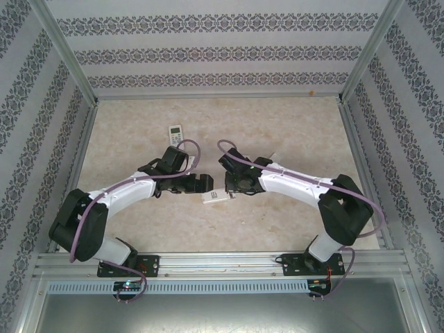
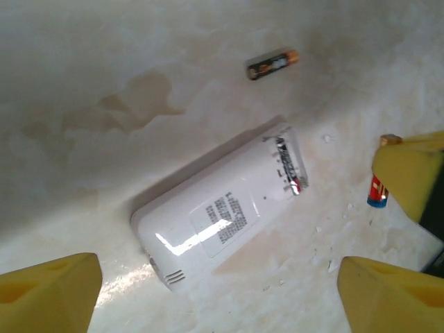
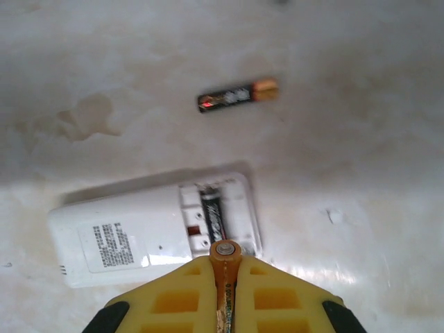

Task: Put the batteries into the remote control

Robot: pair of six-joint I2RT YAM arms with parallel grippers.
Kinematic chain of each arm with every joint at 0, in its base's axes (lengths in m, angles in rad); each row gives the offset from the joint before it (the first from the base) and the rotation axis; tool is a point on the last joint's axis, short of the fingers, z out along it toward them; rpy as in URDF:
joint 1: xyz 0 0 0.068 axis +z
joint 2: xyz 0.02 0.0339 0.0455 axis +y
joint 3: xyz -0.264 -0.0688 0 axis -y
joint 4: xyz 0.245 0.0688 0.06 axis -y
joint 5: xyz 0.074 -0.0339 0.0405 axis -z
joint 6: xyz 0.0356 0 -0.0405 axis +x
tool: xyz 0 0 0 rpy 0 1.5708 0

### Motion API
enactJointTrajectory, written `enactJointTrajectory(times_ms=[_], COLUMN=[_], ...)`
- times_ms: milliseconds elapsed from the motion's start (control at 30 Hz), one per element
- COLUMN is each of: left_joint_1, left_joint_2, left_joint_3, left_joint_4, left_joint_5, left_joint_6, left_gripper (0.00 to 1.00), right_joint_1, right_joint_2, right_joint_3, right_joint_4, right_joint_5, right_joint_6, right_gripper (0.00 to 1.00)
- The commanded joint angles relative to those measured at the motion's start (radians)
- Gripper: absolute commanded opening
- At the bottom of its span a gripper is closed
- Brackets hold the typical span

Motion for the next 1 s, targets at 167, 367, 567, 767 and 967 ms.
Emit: enactJointTrajectory(times_ms=[167,367,567,767,967], left_joint_1=[0.01,0.011,0.011,0.011,0.011], left_joint_2=[-0.035,-0.063,-0.087,-0.091,-0.096], left_joint_3=[-0.048,-0.079,-0.105,-0.109,-0.113], left_joint_4=[0.073,0.08,0.089,0.09,0.089], left_joint_5=[-0.039,-0.069,-0.082,-0.079,-0.079], left_joint_6=[-0.169,-0.219,-0.241,-0.245,-0.244], left_gripper=[1.0,1.0,1.0,1.0,1.0], right_joint_1=[-0.018,-0.03,-0.03,-0.025,-0.023], right_joint_2=[0.081,0.11,0.126,0.125,0.133], right_joint_3=[0.008,-0.011,-0.039,-0.051,-0.06], right_joint_4=[0.102,0.134,0.146,0.133,0.128], right_joint_5=[0.018,-0.018,-0.051,-0.068,-0.06], right_joint_6=[-0.229,-0.232,-0.216,-0.21,-0.199], right_gripper=[0.11,0.11,0.11,0.11,0.13])
